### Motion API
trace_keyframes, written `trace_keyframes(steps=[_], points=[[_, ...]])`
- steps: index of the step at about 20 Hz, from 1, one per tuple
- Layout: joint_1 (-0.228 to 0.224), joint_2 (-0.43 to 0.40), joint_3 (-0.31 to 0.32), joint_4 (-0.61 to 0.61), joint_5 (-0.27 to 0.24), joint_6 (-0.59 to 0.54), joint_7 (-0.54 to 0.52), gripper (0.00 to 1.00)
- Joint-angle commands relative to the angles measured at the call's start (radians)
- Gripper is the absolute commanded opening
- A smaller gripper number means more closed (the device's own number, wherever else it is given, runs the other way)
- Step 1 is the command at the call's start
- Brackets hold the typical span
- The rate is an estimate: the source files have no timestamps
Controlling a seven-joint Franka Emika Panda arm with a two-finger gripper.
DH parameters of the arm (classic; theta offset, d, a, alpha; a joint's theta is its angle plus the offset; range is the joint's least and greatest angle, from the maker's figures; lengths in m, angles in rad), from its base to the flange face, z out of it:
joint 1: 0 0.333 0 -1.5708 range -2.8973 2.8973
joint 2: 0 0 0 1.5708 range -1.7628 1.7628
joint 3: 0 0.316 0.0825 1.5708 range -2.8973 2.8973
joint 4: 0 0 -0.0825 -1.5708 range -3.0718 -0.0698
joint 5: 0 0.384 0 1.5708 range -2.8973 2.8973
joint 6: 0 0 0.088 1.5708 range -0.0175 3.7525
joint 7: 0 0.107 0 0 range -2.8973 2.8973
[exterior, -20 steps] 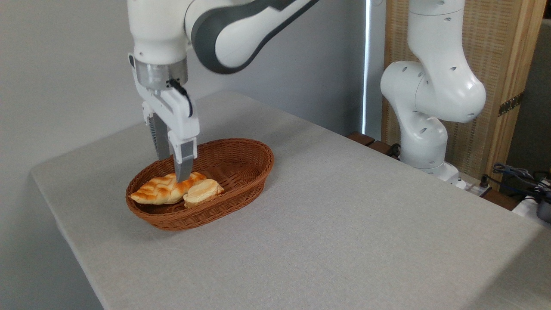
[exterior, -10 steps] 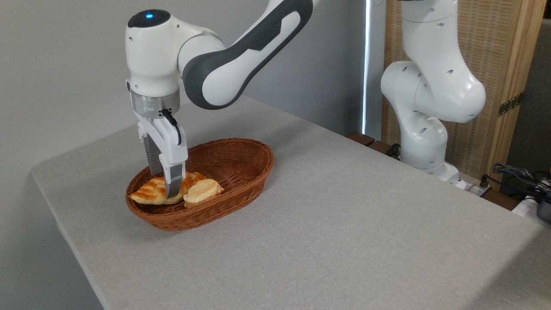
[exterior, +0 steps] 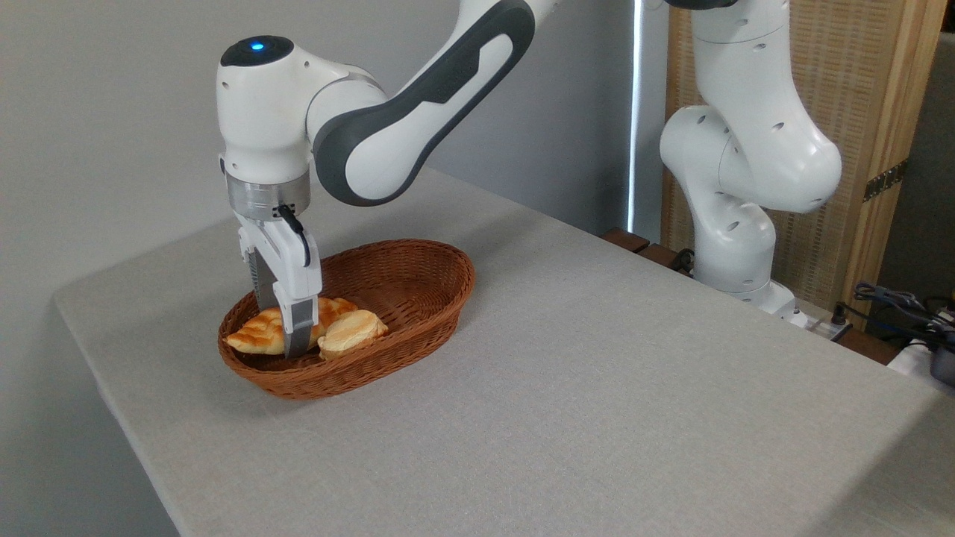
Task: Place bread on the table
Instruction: 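Close the gripper on the braided bread roll, then lift the braided bread roll up out of the basket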
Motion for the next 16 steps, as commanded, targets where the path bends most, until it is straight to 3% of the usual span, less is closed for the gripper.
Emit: trace_keyframes(steps=[1, 3, 16], points=[[-0.003, -0.001, 0.001, -0.003, 0.013, 0.02, 0.001, 0.46], [-0.003, -0.001, 0.001, -0.003, 0.011, 0.02, -0.001, 0.38], [-0.002, -0.024, 0.006, 0.002, 0.01, 0.01, -0.015, 0.4]])
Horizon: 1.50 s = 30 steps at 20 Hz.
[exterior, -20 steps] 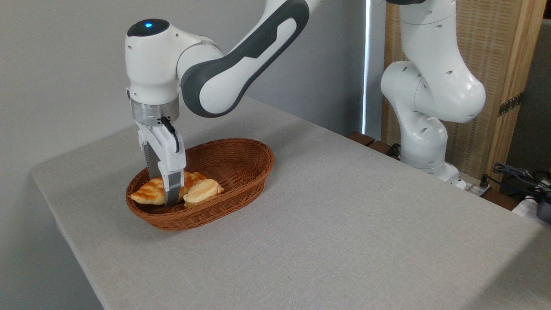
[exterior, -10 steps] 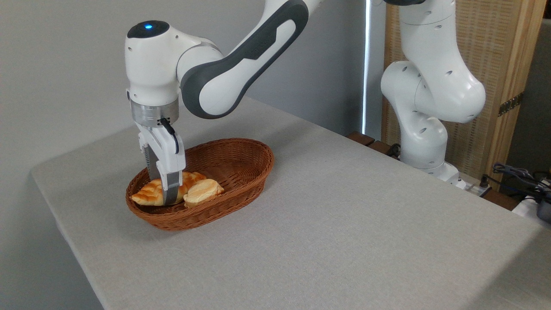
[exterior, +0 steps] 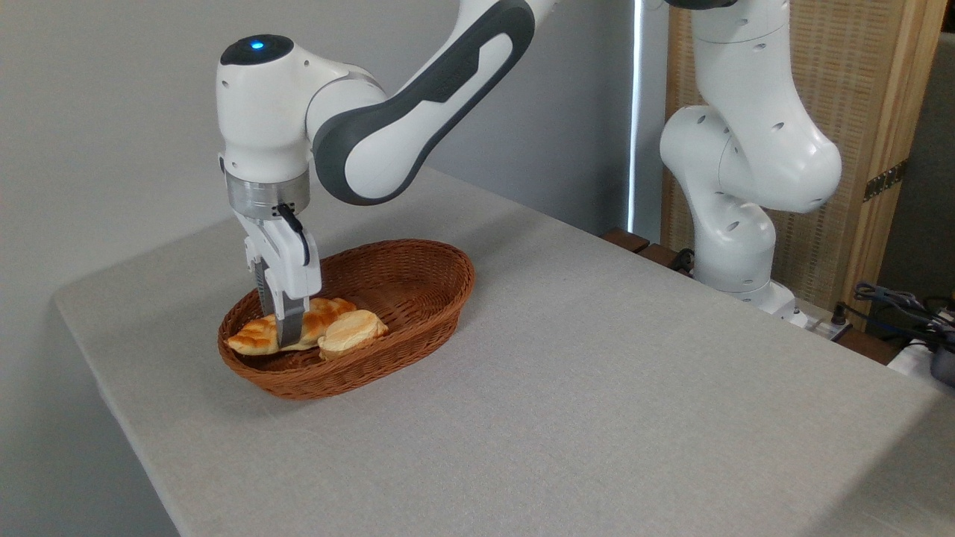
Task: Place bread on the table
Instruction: 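Lift the braided bread roll up out of the basket, then carry the roll over the basket rim and lower it onto the table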
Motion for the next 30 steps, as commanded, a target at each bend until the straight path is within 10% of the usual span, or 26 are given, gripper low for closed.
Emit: trace_keyframes(steps=[1, 18, 21, 23, 25, 30], points=[[0.001, -0.031, 0.009, 0.001, 0.003, 0.004, -0.016, 0.4], [0.013, -0.242, 0.202, 0.006, 0.009, -0.284, -0.002, 0.45], [0.013, -0.239, 0.292, 0.003, 0.009, -0.402, 0.186, 0.46], [0.013, -0.23, 0.337, 0.0, 0.009, -0.418, 0.22, 0.56], [0.013, -0.2, 0.338, -0.013, 0.009, -0.416, 0.222, 1.0], [0.013, -0.186, 0.342, -0.013, 0.009, -0.412, 0.222, 1.0]])
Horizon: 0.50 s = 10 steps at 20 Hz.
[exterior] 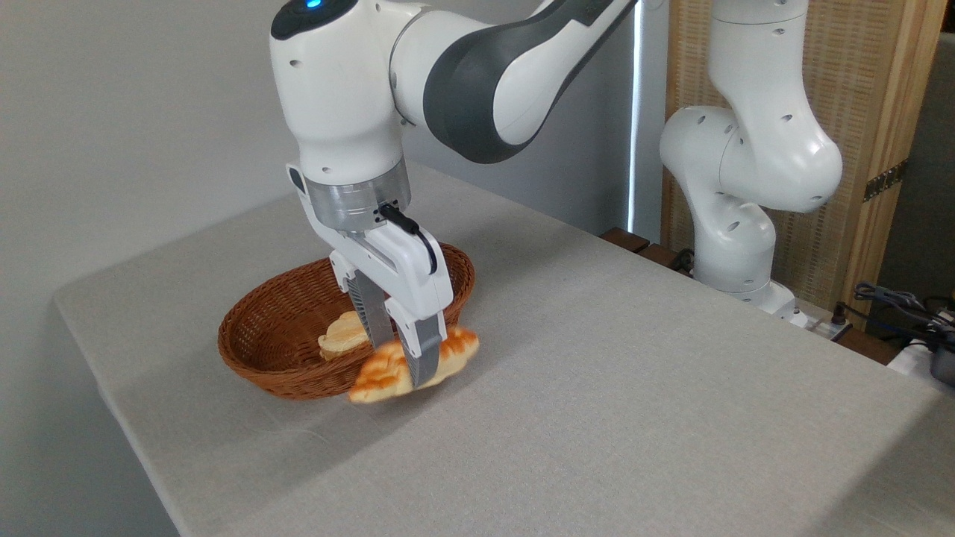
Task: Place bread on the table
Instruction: 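Carry the roll over the basket rim and lower it onto the table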
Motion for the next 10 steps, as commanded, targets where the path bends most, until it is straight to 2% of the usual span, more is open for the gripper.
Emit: trace_keyframes(steps=[1, 4, 7, 10], points=[[-0.01, -0.005, 0.011, 0.007, 0.006, -0.008, 0.009, 1.0], [-0.01, -0.013, 0.009, 0.019, 0.0, 0.005, 0.006, 1.0], [-0.022, -0.028, -0.006, 0.082, -0.005, 0.005, -0.002, 1.0], [-0.022, -0.031, -0.075, 0.116, -0.006, 0.005, -0.089, 1.0]])
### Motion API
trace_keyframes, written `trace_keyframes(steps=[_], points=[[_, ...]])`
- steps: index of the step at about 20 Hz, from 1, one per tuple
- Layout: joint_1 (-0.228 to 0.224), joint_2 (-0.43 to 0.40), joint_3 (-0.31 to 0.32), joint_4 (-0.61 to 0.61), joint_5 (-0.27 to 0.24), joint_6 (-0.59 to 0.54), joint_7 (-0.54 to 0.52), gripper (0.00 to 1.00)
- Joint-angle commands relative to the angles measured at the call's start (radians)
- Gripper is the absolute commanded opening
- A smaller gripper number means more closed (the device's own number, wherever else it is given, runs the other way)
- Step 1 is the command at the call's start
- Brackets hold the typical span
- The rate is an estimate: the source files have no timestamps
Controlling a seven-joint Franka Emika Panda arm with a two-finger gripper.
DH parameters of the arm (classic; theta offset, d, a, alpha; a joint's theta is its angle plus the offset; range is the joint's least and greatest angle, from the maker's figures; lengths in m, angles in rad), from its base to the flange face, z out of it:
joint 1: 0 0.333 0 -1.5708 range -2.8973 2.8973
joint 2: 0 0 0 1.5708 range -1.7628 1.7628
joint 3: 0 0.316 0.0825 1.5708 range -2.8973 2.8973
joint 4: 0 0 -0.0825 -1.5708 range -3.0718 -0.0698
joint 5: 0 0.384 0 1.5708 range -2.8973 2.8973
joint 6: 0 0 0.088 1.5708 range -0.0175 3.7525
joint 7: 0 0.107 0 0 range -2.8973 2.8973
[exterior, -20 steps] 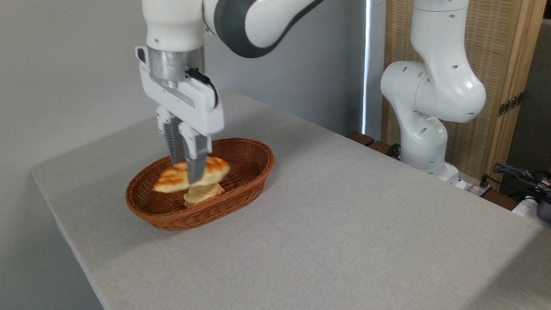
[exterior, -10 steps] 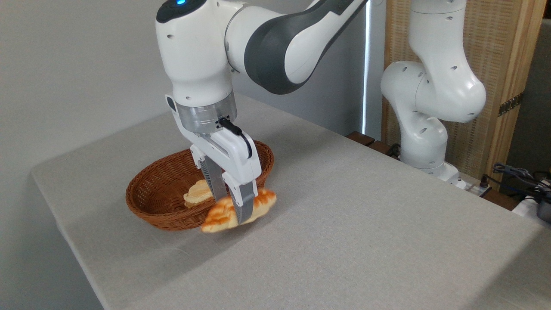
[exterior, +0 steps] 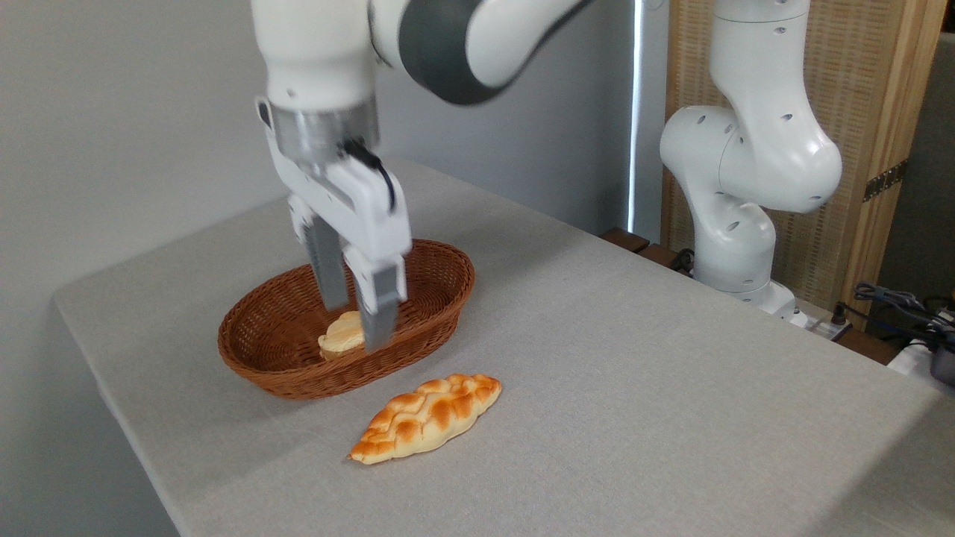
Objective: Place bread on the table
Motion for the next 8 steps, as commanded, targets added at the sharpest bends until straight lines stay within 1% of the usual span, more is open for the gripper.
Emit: trace_keyframes(steps=[1, 2, 5, 8], points=[[-0.007, -0.006, -0.061, 0.02, -0.002, 0.0, -0.103, 1.0], [-0.007, -0.006, -0.082, 0.021, -0.001, 0.0, -0.139, 1.0], [-0.007, -0.006, -0.11, 0.021, 0.007, 0.0, -0.232, 1.0], [-0.007, -0.007, -0.11, 0.02, 0.005, -0.001, -0.242, 1.0]])
